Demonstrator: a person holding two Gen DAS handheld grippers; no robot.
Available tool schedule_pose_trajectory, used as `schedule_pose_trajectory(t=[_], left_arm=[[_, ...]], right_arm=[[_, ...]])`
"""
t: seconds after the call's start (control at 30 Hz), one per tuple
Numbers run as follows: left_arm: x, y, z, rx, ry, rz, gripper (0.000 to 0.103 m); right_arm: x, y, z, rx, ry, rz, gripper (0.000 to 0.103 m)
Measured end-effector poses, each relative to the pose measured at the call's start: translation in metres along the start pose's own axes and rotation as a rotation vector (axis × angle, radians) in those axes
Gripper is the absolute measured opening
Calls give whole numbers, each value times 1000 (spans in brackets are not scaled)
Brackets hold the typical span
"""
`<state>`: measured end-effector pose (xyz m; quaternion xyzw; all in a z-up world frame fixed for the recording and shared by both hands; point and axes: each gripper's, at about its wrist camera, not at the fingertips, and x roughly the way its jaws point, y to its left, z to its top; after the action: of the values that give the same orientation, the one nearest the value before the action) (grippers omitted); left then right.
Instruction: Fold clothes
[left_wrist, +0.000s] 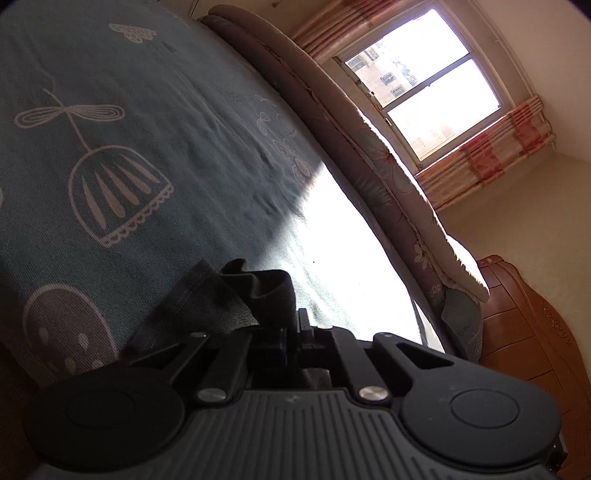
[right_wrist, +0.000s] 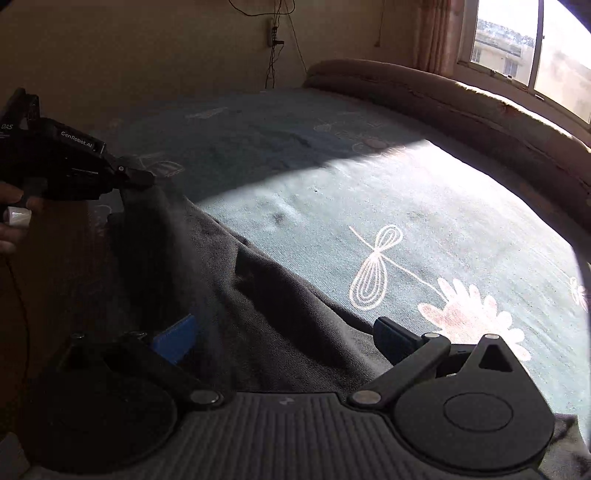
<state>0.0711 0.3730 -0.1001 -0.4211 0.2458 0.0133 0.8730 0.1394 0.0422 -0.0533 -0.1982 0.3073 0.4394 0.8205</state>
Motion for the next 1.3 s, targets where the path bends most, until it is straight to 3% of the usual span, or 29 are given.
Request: schedule_pose_trajectory(t=[0.07,0.27,0.4,0.47,0.57,0.67,0.77,0.9,1.03,1.2,1.3], left_arm=[[-7,1,3,14,-4,18,2],[4,31,-12,-29,85,128,2],[10,43,-22,-60,103,128,2],[10,44,-22,-64,104,122,3],[5,39,-20,-21,118,141,9],[-10,25,-18,92,107,217,18],[-24,7,-15,238,78,286,26],[-14,-25,-9,416,84,251,32],[28,-59,-13,651,140,217,33],[69,-87,-30,974,246,197,35],[78,-90,-34,1042,302,191,35]], right_arm=[[-5,-2,-5,10,4,-1,103],[-6,-6,-16,41,23,11,103],[0,-15,-7,76,11,63,102],[6,-22,5,78,8,100,95],[20,-34,23,73,33,137,73],[30,-48,33,70,43,147,51],[34,-59,36,41,45,130,41],[45,-60,31,-45,81,123,28],[59,-41,21,-187,113,126,25],[52,-27,17,-323,75,121,25],[53,-26,15,-360,91,151,25]])
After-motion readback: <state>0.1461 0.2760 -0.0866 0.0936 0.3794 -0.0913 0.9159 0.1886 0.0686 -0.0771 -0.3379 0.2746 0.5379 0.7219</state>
